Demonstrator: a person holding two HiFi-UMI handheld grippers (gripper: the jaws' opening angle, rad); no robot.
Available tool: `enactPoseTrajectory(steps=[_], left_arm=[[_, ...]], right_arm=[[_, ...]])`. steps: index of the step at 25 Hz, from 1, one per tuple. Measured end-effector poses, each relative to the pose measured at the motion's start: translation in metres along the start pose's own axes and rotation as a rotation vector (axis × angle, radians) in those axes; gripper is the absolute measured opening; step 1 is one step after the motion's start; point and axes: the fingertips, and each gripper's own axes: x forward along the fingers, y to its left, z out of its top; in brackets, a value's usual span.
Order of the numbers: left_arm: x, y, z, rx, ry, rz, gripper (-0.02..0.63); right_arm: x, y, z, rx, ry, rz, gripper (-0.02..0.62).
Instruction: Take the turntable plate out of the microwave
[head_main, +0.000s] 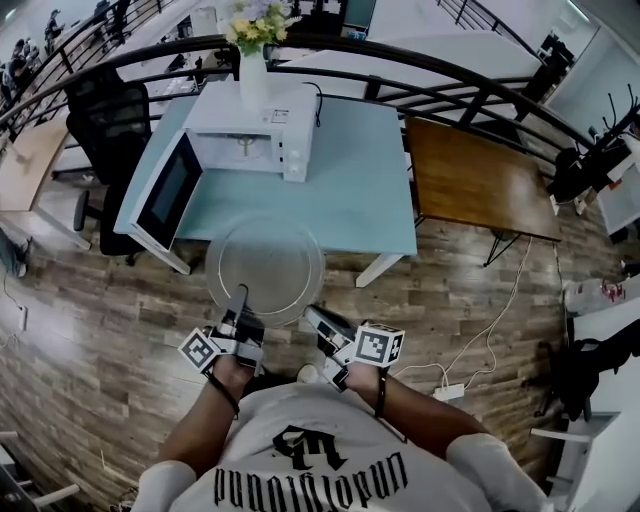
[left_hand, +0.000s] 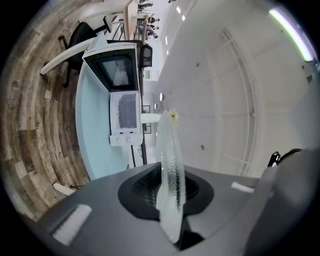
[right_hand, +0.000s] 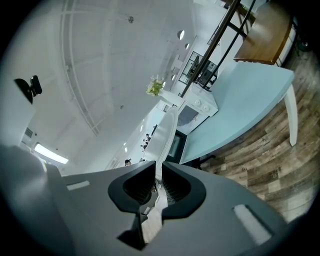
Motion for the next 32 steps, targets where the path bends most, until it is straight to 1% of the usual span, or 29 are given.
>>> enactPoseTrajectory(steps=[2,7,14,17,22,29,32], left_arm=[[-0.003,-0.002,-0.001,-0.005,-0.002,-0.003,0.081],[-0.009,-0.007,0.003,-0.001,0.005,-0.003,0.081],[-0.015,-0.013,0.0,0.018,0.007,-0.016,0.08],[-0.017,-0.016,-0.004,0.013,0.005,-0.019,0.081],[-0.021,-0.017,-0.006,0.027,0.007,-0.018,0.08],[-0.026,-0.02,-0.01,0.004,-0.001,-0.02,0.08],[-0.029,-0.019,-0.008,0.017,0.004,-0.02,0.08]], right_arm=[[-0.002,0.001,-0.003,-0.01,0.002,-0.008,0.04],[0.001,0.015,-0.006,0.005,-0.012,0.028,0.04],[-0.007,0.016,-0.011,-0.008,-0.011,0.02,0.04],[-0.011,0.019,-0.014,-0.009,-0.006,0.017,0.04],[-0.015,0.023,-0.015,-0.009,-0.013,0.026,0.04],[-0.019,0.027,-0.017,-0.02,-0.021,0.031,0.04],[-0.019,0.029,-0.019,-0.018,-0.021,0.03,0.04]])
